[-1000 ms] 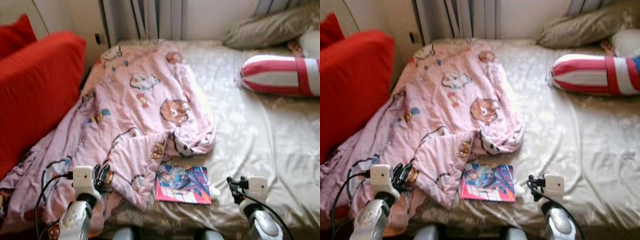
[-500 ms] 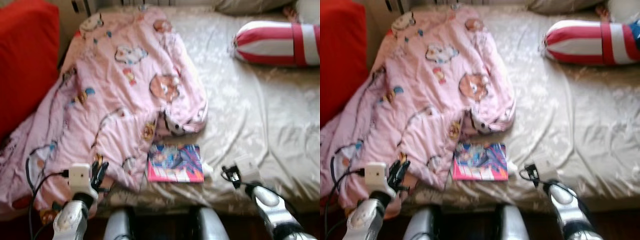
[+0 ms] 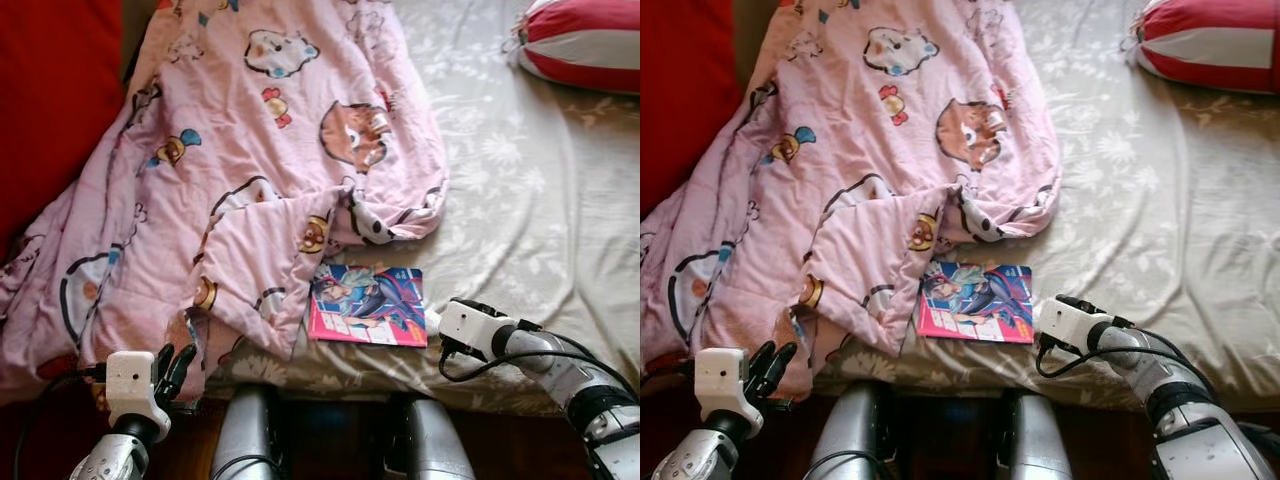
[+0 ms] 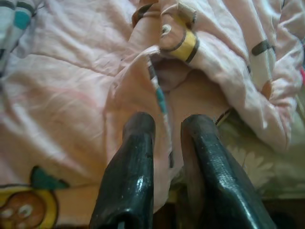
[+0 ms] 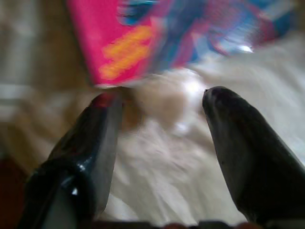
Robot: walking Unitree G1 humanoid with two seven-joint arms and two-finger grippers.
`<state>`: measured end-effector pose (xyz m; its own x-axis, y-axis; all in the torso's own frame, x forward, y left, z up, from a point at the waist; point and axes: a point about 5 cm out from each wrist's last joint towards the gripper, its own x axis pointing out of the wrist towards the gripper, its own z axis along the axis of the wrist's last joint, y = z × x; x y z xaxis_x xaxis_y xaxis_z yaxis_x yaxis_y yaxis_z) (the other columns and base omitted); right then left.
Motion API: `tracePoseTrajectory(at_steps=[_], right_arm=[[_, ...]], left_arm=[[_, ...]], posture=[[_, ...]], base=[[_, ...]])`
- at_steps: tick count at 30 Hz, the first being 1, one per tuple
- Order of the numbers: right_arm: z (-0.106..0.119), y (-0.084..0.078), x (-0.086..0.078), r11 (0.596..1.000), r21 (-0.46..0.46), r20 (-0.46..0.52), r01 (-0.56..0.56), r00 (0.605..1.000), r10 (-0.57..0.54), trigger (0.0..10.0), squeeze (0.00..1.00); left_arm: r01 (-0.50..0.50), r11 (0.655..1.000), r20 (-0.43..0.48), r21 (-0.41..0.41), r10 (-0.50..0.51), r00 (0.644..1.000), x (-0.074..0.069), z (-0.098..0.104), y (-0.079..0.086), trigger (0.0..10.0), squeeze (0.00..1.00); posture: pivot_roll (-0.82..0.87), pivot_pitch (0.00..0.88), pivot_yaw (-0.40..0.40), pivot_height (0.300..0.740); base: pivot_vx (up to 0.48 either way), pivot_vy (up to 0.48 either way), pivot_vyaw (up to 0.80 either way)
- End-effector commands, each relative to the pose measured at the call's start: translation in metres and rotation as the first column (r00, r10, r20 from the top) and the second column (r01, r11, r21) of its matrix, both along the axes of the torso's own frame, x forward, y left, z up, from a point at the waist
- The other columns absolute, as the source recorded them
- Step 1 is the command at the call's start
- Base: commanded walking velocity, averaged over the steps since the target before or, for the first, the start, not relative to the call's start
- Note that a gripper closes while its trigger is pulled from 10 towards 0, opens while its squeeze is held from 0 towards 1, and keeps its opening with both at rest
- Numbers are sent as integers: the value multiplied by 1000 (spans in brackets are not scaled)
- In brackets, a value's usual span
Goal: Clean up the room
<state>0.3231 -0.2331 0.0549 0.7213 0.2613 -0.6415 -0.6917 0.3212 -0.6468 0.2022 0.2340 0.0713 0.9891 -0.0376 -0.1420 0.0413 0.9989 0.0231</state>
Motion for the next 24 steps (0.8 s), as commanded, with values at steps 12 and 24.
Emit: tracePoseTrajectory(at_steps=[12, 24], right_arm=[[5, -10, 3, 994, -111, -22, -19, 1000, 16, 10000, 0], [12, -15, 7, 994, -104, 5, 12, 1000, -12, 10000, 0]], left_arm=[[-24, 1000, -77, 18, 25, 997, -18, 4, 12, 10000, 0], [-11, 1000, -85, 21, 13, 996, -14, 6, 13, 10000, 0]], posture=[[202, 421, 62, 630], [196, 416, 74, 630]], base=[[0, 0, 0], [0, 0, 0]])
